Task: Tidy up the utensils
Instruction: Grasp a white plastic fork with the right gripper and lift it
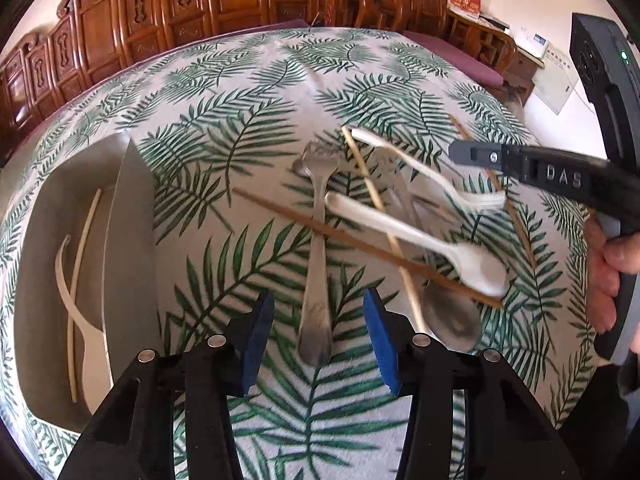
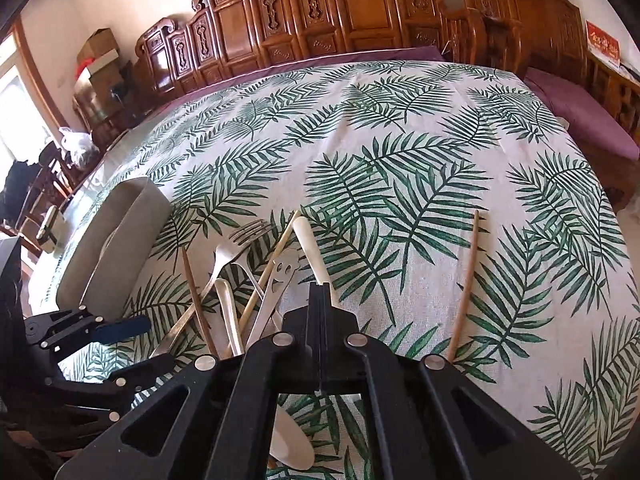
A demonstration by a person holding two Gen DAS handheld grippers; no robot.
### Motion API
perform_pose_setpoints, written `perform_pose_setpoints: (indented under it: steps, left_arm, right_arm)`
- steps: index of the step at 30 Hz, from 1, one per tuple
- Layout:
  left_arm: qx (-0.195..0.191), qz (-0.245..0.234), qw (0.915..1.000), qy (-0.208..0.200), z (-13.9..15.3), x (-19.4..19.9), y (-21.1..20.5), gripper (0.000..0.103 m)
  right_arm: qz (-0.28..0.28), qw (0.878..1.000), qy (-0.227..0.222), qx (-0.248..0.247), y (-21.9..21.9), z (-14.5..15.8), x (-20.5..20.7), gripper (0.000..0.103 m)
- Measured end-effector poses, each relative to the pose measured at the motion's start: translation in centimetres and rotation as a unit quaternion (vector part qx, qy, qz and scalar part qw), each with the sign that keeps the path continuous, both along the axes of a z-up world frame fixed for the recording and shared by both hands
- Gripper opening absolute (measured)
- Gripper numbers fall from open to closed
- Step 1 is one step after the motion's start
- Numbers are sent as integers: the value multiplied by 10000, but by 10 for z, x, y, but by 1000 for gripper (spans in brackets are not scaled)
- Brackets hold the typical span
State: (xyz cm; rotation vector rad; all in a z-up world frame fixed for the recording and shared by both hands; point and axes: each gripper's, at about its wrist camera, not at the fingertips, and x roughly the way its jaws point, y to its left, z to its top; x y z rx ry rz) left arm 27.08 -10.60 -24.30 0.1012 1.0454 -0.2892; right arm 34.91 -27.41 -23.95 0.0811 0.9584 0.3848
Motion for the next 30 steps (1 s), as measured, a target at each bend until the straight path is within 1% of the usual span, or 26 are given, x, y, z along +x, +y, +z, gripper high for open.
perform_pose_setpoints:
  steps: [2,4,7,8,9,11,13,16,17,19,23,25,27,28,30]
  left_arm:
    - [-20,29,10000,18,1,4,-4,38]
    - [-145,55,9999,52,3,7,-7,37]
    - [-468,140,9987,146,5,11,-11,34]
    - [-535,202,9982,198,3,15,-14,31]
    - [-537,245,9980,226,2,17,-17,31]
    - [-512,401,9974,322,-3,24,-21,30]
    - [-588,525,9963,353,-4,30,-24,30]
    - [-455,640,9958,476,-7,36,-31,30]
    - [-347,650,9962,463,-8,36,-34,30]
    - [-264,677,9962,474,-7,34,-35,30]
    - [-200,735,9959,483,-7,32,-33,25]
    - [-165,781,9956,490,-7,33,-34,22]
    - [-281,817,9949,526,-7,35,-32,16]
    - [-378,851,9940,566,-6,34,-29,15]
    - [-441,906,9934,545,-4,33,-26,9]
  right_arm:
    - [22,10000,-13,15,-4,-1,1,1]
    - [136,9999,-18,7,-5,-2,2,1]
    - [193,9998,-12,-75,-5,-4,3,1]
    - [181,9998,-10,-78,-5,-4,3,1]
    - [172,9998,-38,-67,-5,-4,3,3]
    - [155,9998,-51,-112,-6,-4,2,4]
    - [151,9998,-44,-144,-6,-5,2,4]
    - [152,9997,-43,-187,-7,-6,1,4]
    - [152,9997,-54,-194,-8,-6,1,4]
    - [151,9997,-92,-191,-8,-3,-1,4]
    - [181,9996,-135,-174,-9,-2,-3,4]
    - [173,9997,-86,-166,-10,-5,-1,16]
    - [231,9996,-52,-182,-8,-9,1,20]
    - [277,9994,-57,-185,-7,-10,2,20]
    - [347,9992,-54,-172,-6,-12,4,21]
